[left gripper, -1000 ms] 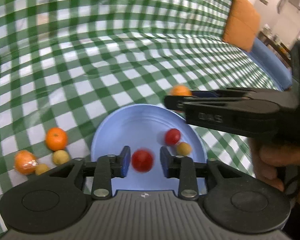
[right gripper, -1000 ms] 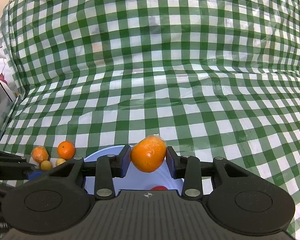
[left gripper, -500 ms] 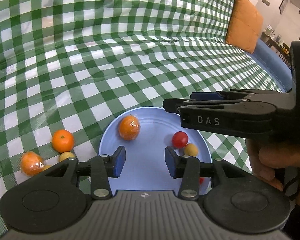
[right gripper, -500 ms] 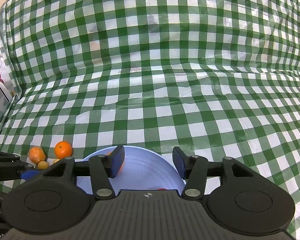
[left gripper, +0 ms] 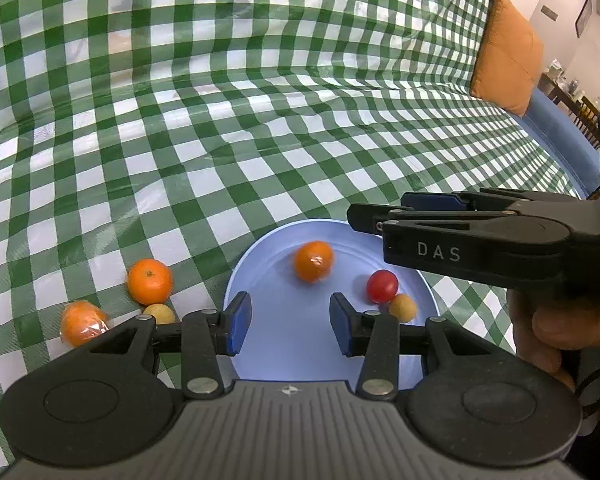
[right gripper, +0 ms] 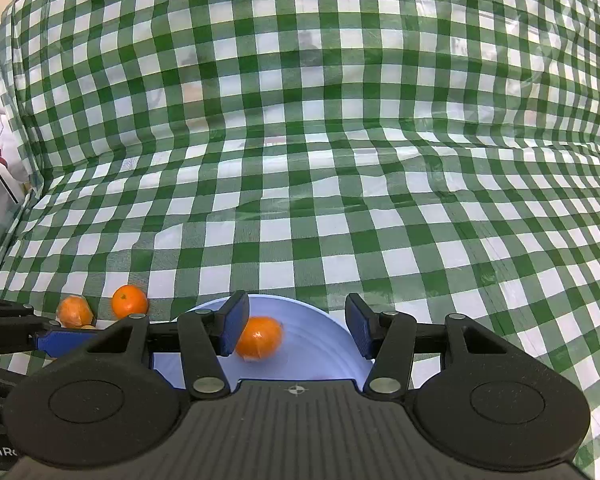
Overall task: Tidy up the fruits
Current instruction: 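Release fruits into the plate with the left tool, then grasp a mandarin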
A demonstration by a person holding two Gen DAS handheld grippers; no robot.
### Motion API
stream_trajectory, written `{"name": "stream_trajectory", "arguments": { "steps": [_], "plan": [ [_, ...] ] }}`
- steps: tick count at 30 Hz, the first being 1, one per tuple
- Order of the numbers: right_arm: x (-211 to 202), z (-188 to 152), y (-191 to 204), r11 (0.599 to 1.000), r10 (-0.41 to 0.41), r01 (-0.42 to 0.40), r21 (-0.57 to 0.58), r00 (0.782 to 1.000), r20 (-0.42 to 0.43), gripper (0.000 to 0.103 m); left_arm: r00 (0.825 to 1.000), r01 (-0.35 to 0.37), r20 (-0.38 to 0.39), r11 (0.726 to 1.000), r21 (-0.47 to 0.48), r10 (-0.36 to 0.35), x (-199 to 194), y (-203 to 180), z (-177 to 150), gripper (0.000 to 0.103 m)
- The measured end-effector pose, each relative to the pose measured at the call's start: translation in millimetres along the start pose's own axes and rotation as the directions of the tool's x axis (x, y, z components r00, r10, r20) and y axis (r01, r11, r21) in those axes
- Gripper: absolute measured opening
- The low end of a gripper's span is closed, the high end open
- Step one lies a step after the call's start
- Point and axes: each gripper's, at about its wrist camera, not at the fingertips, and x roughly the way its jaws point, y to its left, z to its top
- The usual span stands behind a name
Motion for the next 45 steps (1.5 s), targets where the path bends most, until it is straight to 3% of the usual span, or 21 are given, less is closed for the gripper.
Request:
{"name": "stream_trajectory", "arguments": {
  "steps": [27, 31, 32, 36, 41, 45],
  "plan": [
    [-1, 3, 4, 1.0, 0.004, -0.004, -0.005, 1.0, 0.001, 0.055, 0.999, -0.034, 0.008, 0.999, -0.037, 0.035, -5, 6, 0, 0.048],
    [-1, 5, 7, 1.0, 0.009, -0.009, -0.004, 1.0, 0.011, 0.055, 0.998, -0.06, 0.021, 0.993, -0.101, 0.063, -11, 24, 4, 0.035],
    [-2, 5, 8, 1.0, 0.011, -0.011, -0.002, 1.0, 0.017, 0.052, 0.997, -0.073, 0.024, 0.989, -0.13, 0.077, -14, 34, 5, 0.03],
    [-3, 8, 12, 0.999, 0.041, -0.041, 0.014, 0.998, 0.049, 0.022, 0.988, -0.141, 0.018, 0.95, -0.279, 0.152, -27, 79, 7, 0.021],
    [-3, 9, 27, 0.993, 0.116, -0.117, 0.01, 0.991, 0.066, 0.021, 0.978, -0.193, -0.026, 0.85, -0.491, 0.207, -37, 137, -4, 0.021],
    [9, 4, 47, 0.981, 0.195, -0.195, -0.016, 0.98, 0.025, 0.021, 0.982, -0.179, -0.046, 0.816, -0.55, 0.185, -39, 157, -11, 0.021]
  ]
}}
